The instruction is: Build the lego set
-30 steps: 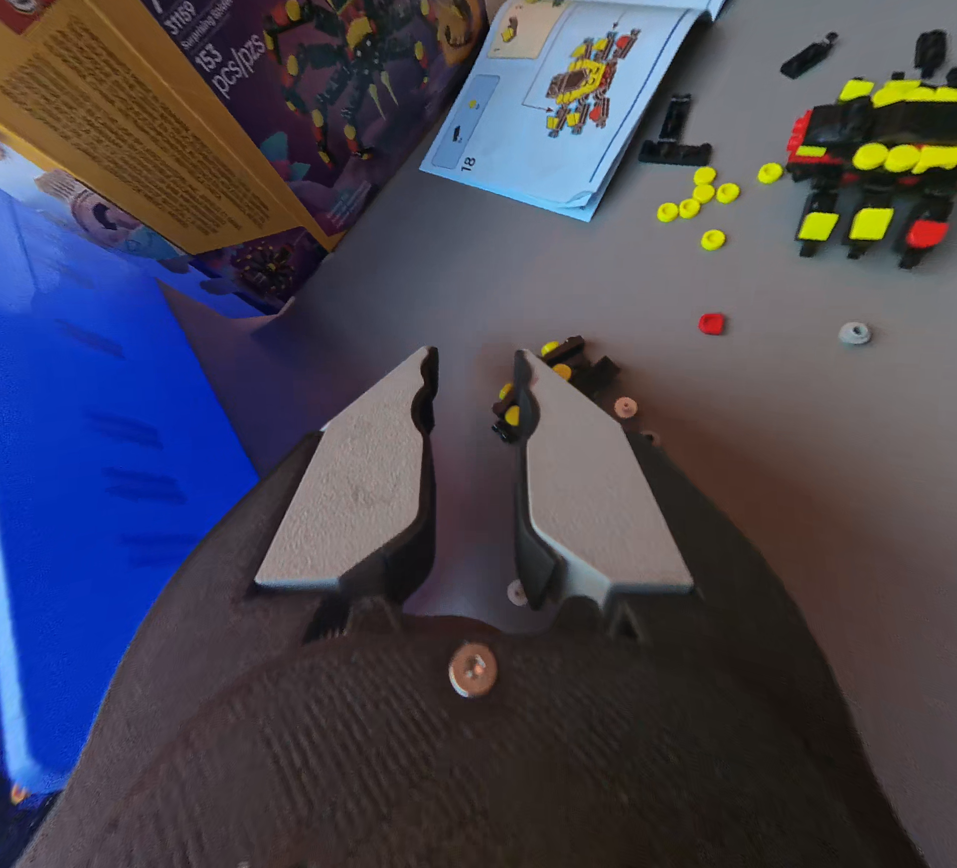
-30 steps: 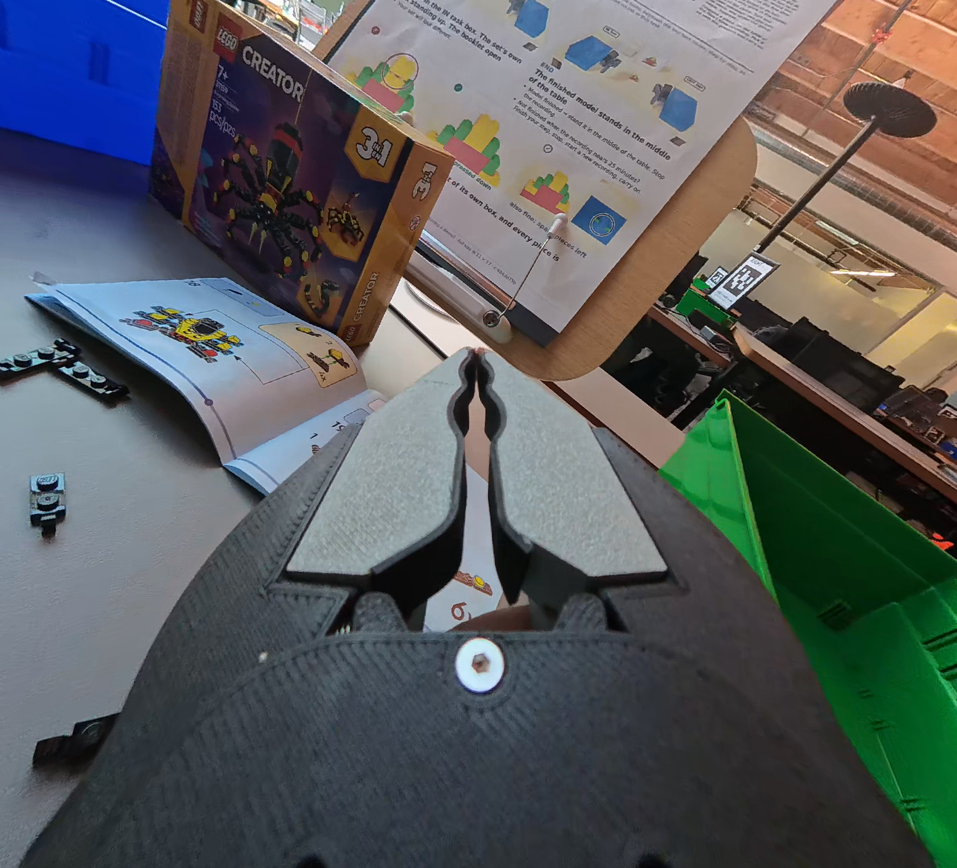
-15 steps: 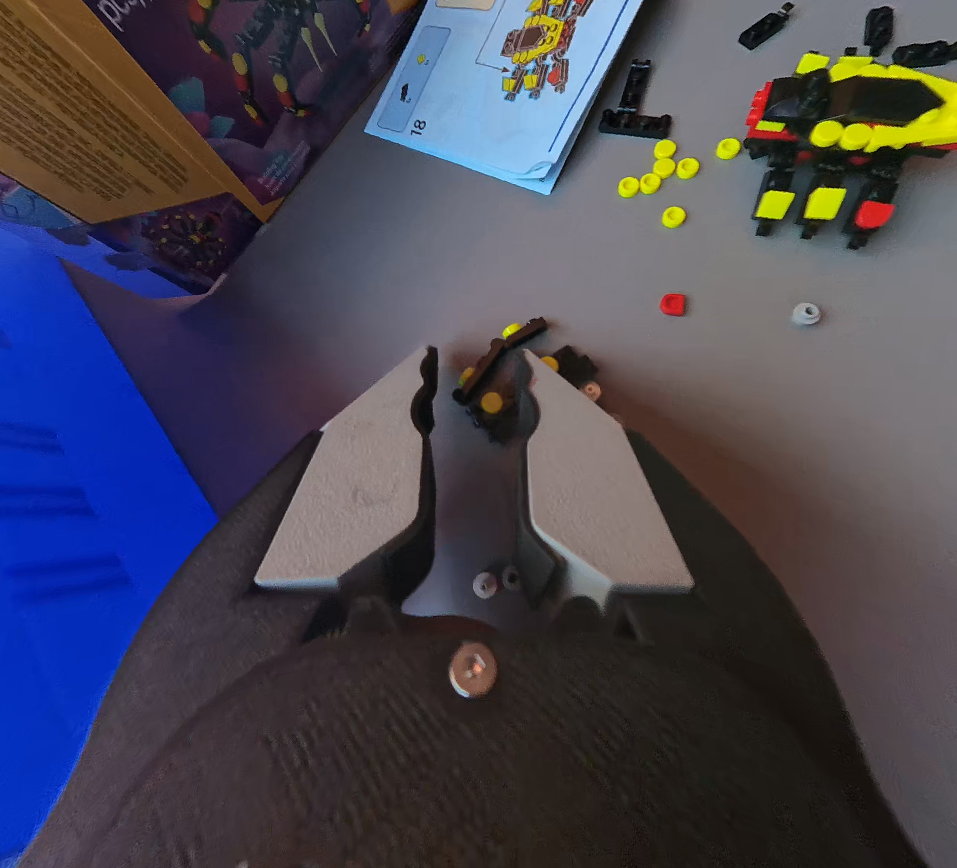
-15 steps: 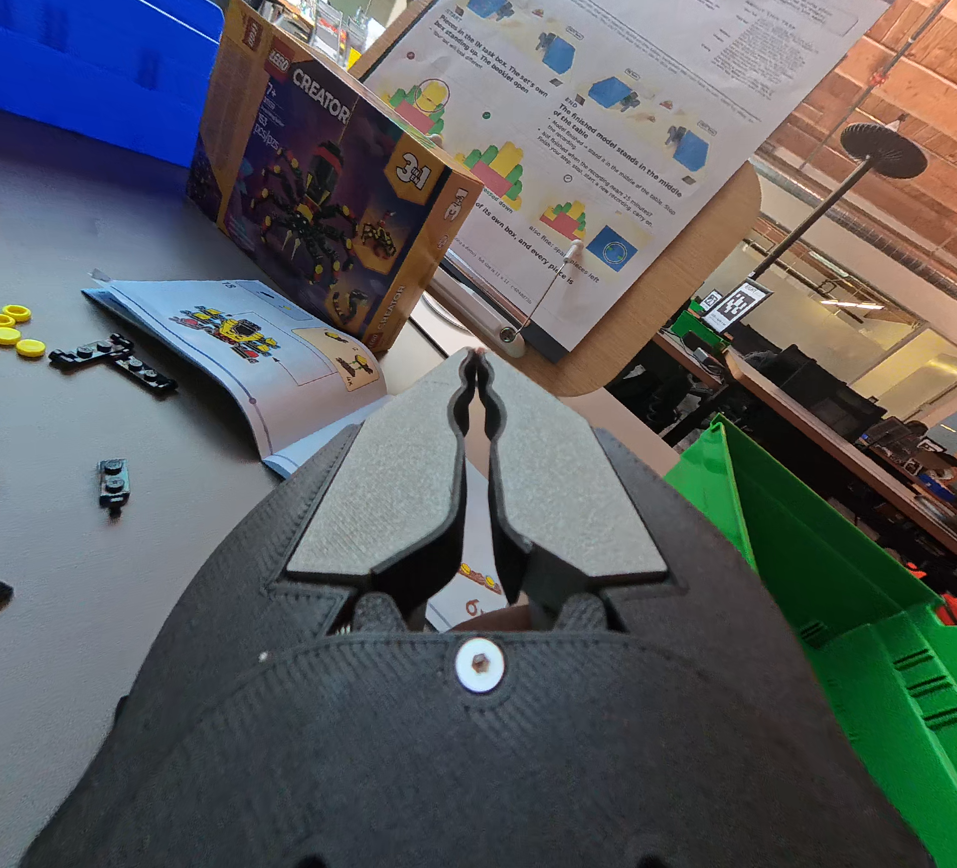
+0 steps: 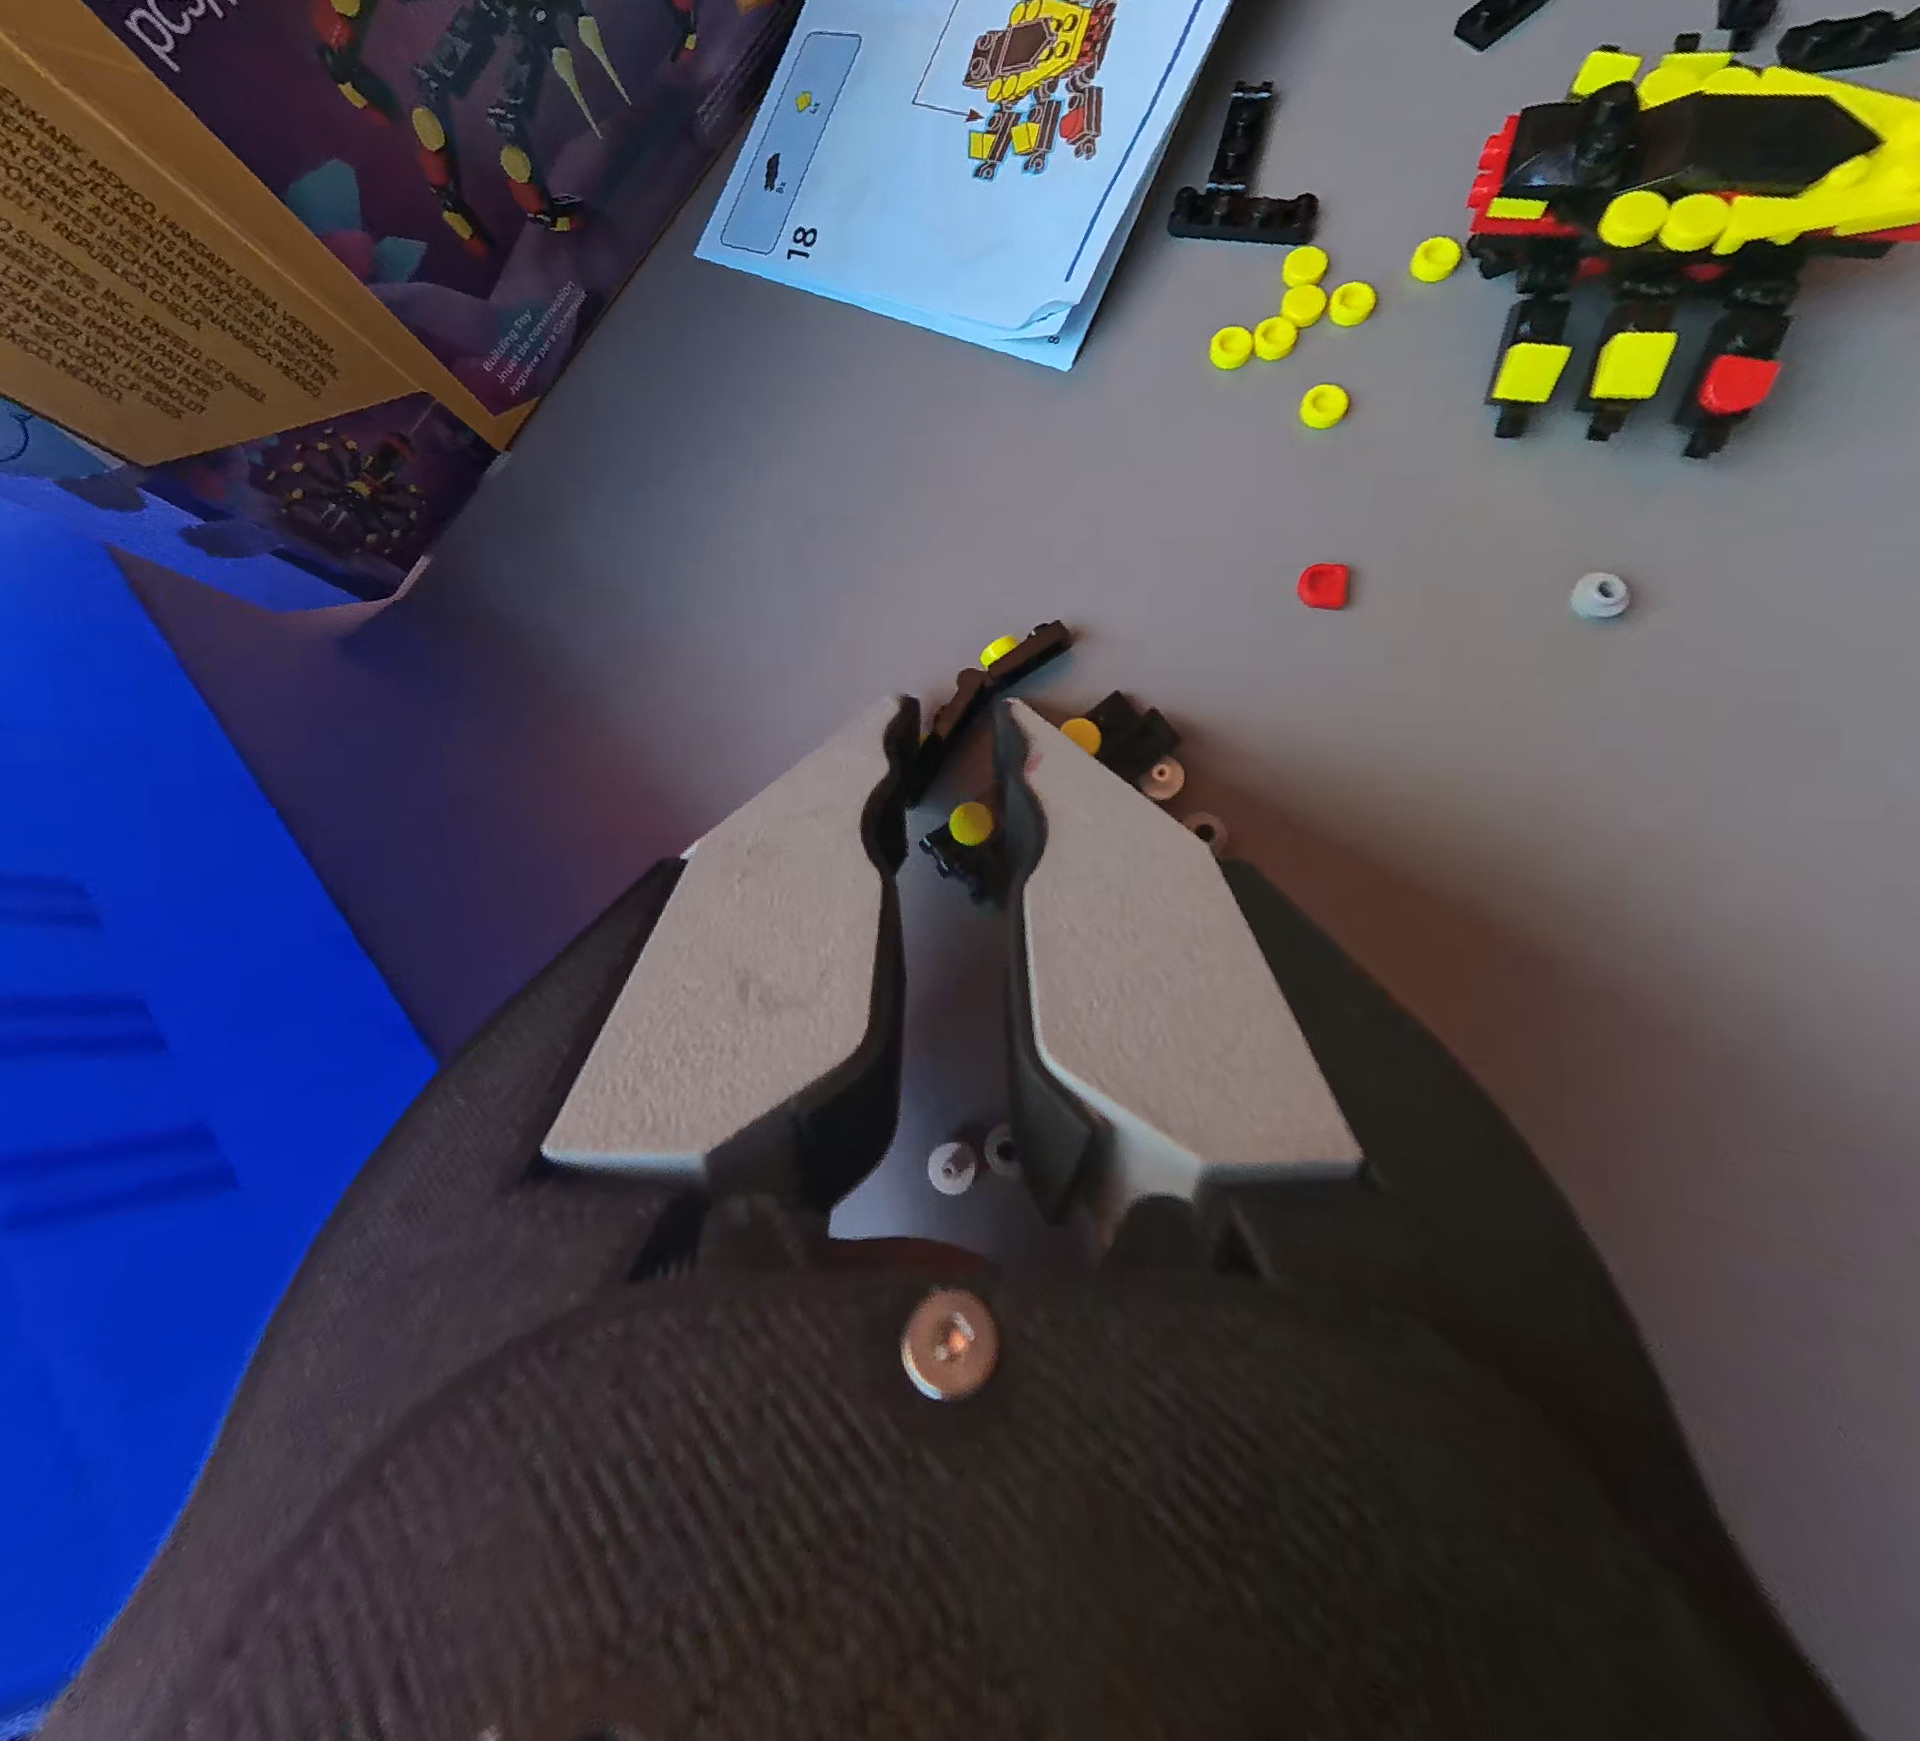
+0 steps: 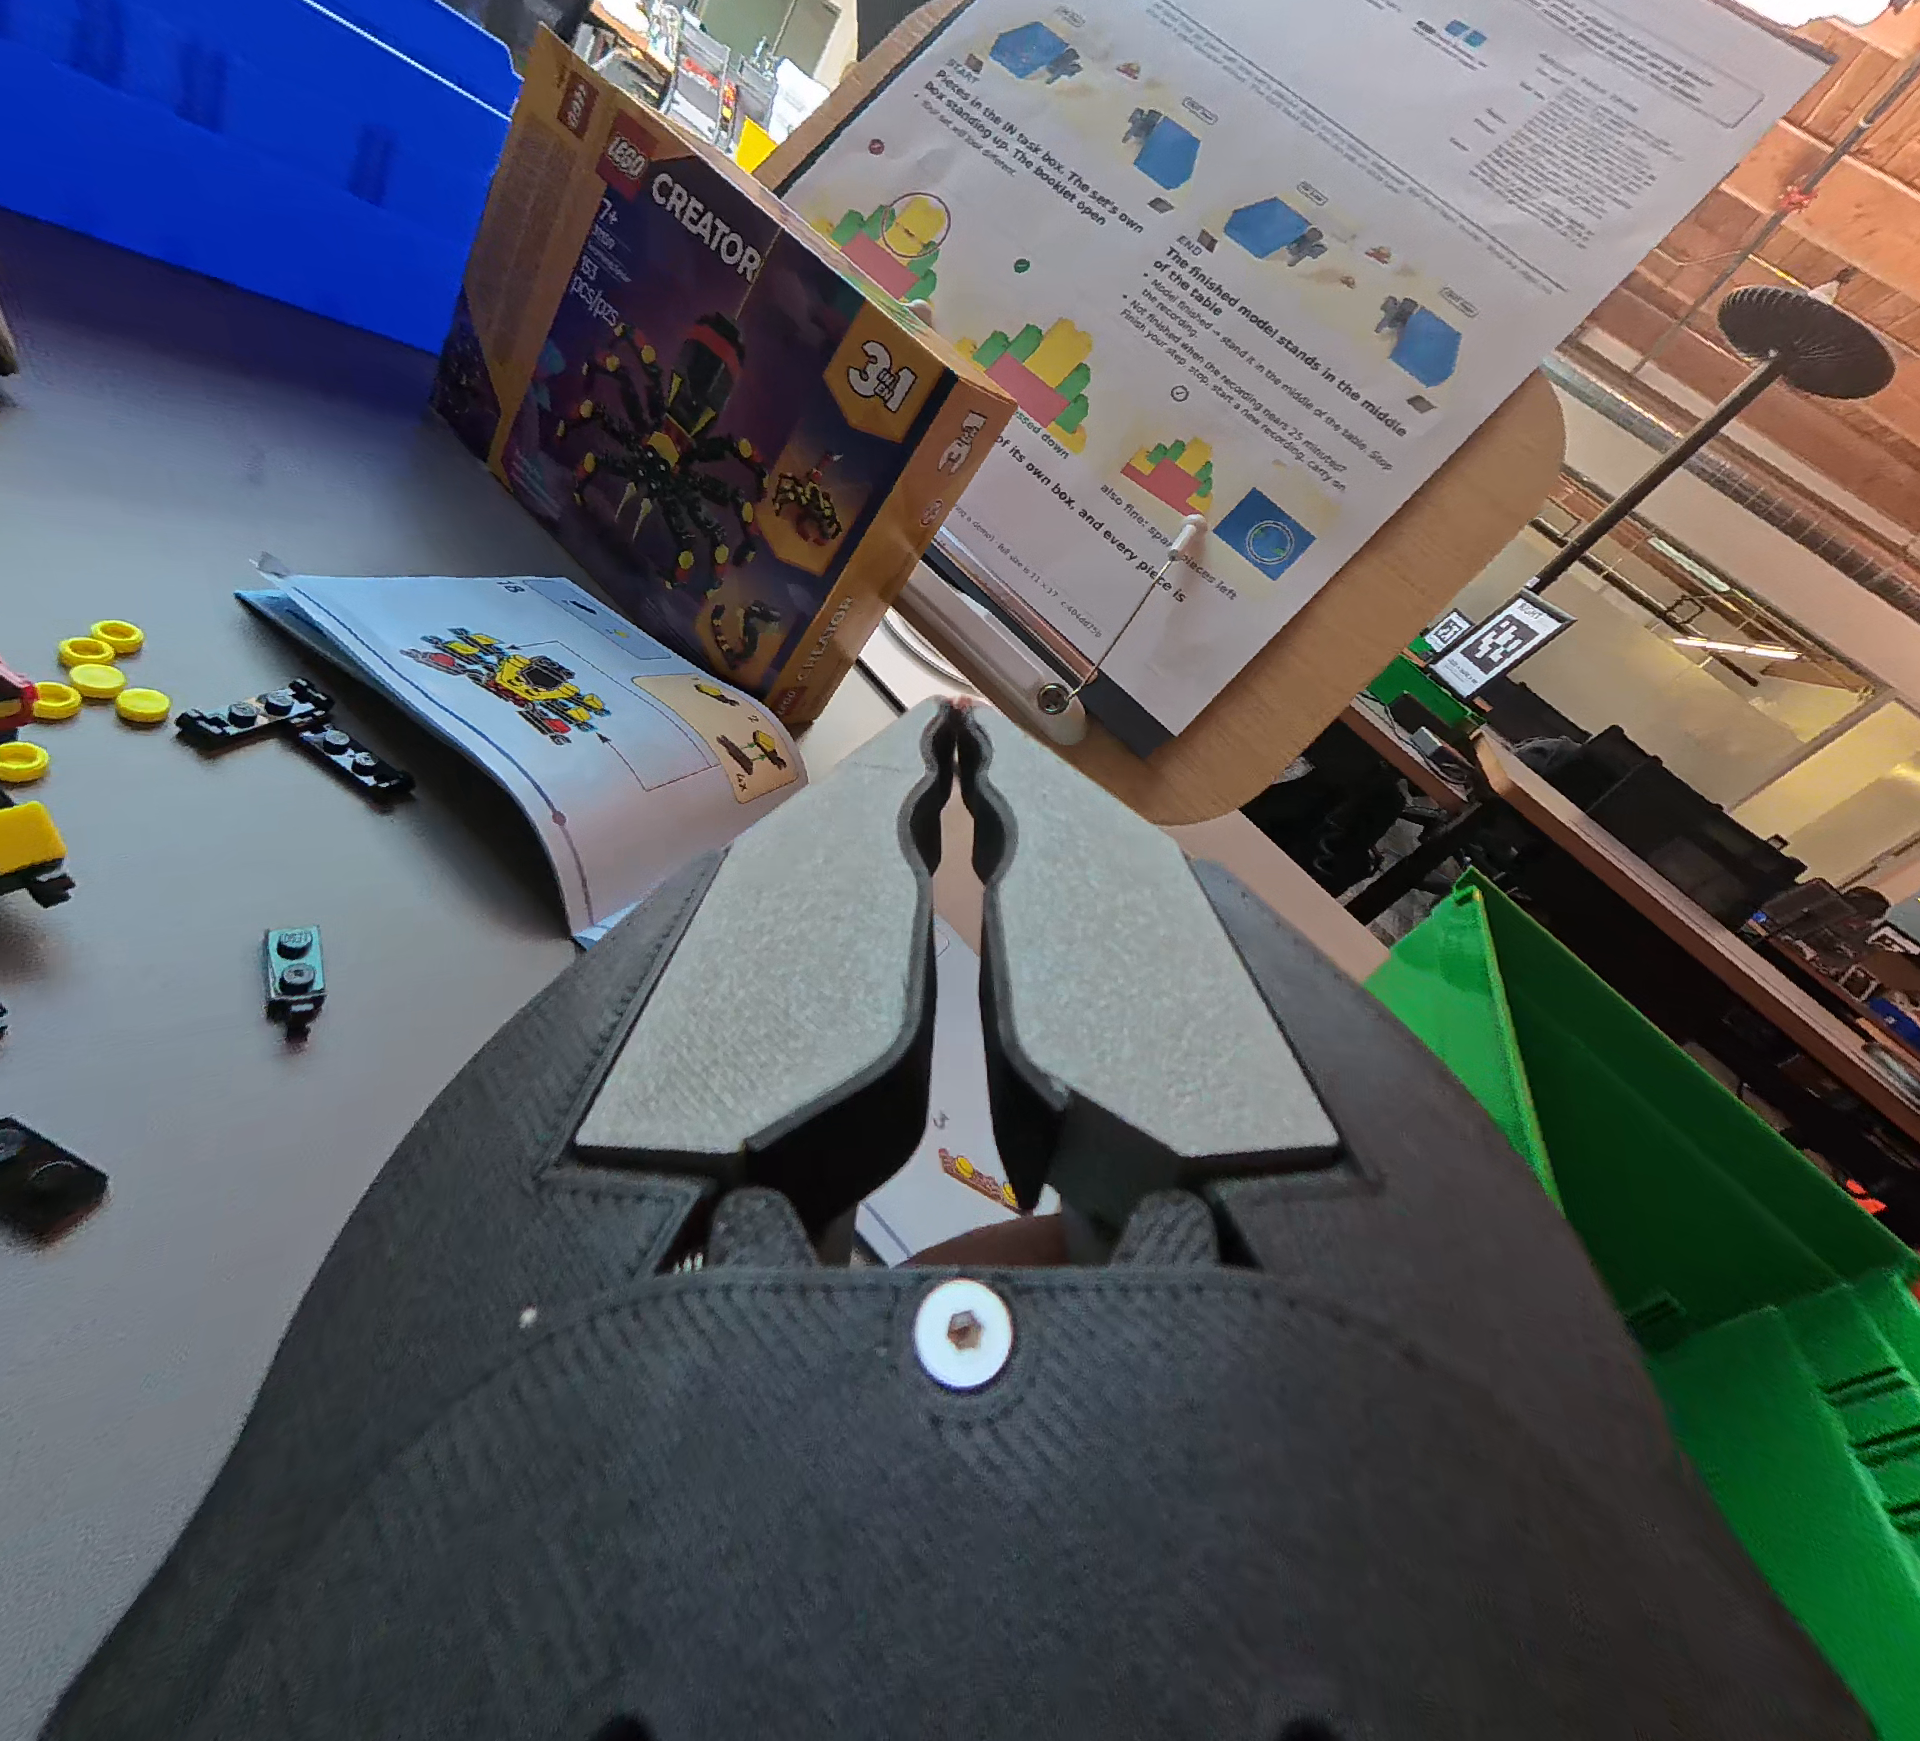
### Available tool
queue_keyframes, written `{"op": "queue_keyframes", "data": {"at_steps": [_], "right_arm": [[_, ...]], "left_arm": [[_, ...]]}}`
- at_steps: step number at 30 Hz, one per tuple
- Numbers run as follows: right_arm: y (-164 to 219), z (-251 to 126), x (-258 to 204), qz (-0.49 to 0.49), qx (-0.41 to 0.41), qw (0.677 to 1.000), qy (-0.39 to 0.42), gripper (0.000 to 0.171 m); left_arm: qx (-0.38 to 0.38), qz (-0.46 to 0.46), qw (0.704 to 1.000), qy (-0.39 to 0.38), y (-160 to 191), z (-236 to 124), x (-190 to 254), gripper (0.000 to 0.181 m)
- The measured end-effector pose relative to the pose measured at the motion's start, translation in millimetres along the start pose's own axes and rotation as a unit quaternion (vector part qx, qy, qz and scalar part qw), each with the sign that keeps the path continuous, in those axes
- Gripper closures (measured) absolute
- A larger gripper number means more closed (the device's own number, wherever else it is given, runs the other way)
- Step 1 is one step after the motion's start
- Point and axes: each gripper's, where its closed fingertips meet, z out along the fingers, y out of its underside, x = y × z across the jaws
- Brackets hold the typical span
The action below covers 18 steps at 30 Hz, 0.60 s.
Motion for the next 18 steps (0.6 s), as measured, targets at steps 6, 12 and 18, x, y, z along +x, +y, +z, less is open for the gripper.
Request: {"op": "queue_keyframes", "data": {"at_steps": [6, 12, 18], "right_arm": [[-4, 3, -11, 0.001, 0.003, 1.000, -0.022, 0.171], [-5, 4, -21, -0.008, 0.003, 0.999, -0.036, 0.171], [-6, 3, -20, -0.008, 0.003, 0.999, -0.034, 0.171]], "left_arm": [[0.000, 0.000, 1.000, 0.000, 0, 0, 1, 0.172], [-0.003, 0.015, 1.000, -0.015, -1, 2, 3, 0.177], [-0.005, 0.036, 0.999, -0.037, -3, 3, 2, 0.177]]}}
